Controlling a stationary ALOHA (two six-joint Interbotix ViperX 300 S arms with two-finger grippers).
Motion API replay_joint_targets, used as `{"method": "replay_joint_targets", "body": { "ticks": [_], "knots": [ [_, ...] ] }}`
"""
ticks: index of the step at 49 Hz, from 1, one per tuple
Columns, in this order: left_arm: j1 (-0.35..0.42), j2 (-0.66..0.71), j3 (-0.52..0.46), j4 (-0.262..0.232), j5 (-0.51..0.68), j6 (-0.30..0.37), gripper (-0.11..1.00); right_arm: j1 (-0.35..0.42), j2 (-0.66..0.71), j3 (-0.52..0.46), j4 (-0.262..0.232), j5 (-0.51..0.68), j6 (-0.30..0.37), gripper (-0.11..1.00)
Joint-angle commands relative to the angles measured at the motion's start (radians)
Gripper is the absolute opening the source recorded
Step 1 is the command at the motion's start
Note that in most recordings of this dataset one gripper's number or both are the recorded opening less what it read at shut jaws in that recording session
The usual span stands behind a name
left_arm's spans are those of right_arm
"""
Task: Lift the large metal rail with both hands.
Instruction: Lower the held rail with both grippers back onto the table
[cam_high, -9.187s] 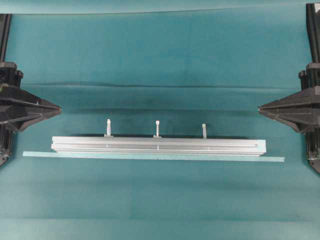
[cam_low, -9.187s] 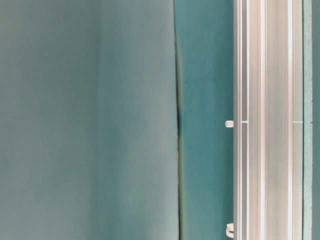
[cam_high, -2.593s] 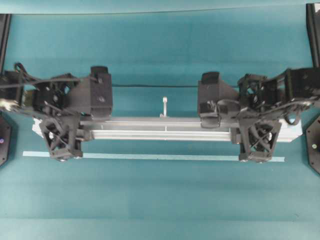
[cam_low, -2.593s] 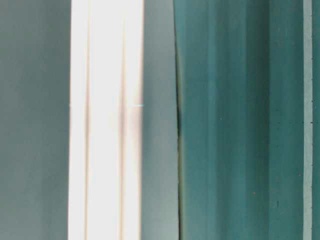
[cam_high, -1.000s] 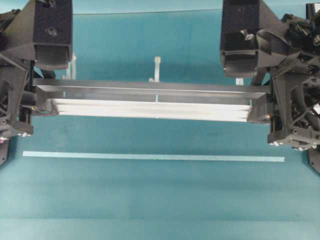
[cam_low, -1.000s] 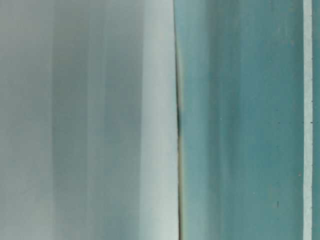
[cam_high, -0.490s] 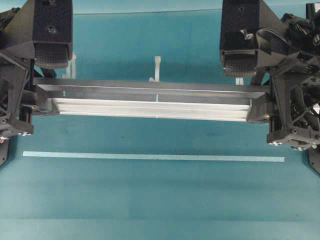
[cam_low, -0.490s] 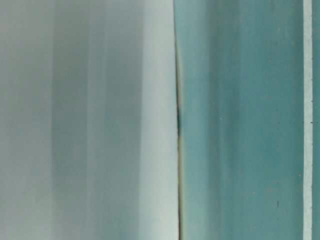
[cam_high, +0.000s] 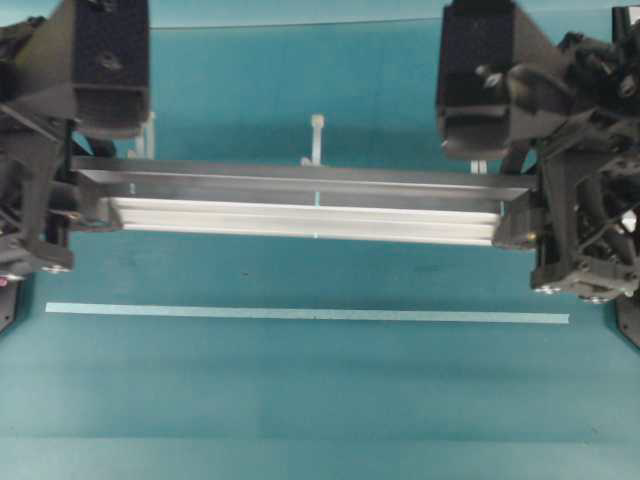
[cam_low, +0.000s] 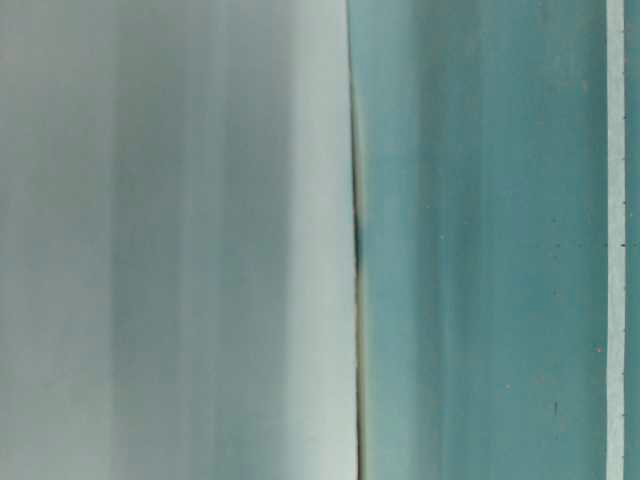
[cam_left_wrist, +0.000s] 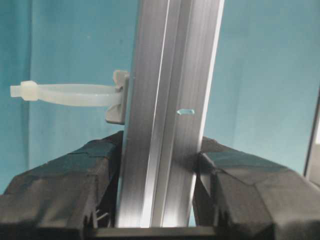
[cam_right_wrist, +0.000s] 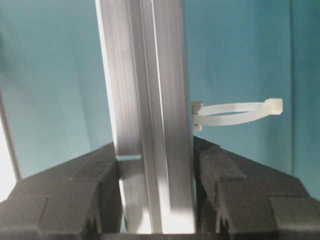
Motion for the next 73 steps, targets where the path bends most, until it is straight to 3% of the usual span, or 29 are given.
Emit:
{"method": "replay_joint_targets", "body": {
  "ticks": [1,9,26,37,50,73],
  "knots": [
    [0.012,-0.012,0.031,0.008,-0.057,-0.018,0.37,0.014,0.003,0.029,0.002,-0.035,-0.003,0.38],
    [0.02,-0.038,0.146,0.005,-0.15,-0.025,0.37,0.014,0.002,0.143,0.003,-0.083,-0.026,0.38],
    [0.057,-0.08,0.451,0.008,-0.383,-0.021,0.37,-0.018,-0.051,0.411,-0.002,-0.342,-0.078,0.38],
    [0.072,-0.074,0.601,0.014,-0.448,-0.011,0.37,-0.032,-0.055,0.549,-0.028,-0.472,-0.087,0.38],
    [0.074,-0.071,0.713,0.014,-0.591,-0.012,0.37,-0.032,-0.046,0.68,-0.026,-0.69,-0.084,0.38],
    [0.074,-0.006,0.839,0.014,-0.801,-0.02,0.37,-0.032,0.028,0.767,-0.026,-0.795,-0.114,0.38]
  ]
}}
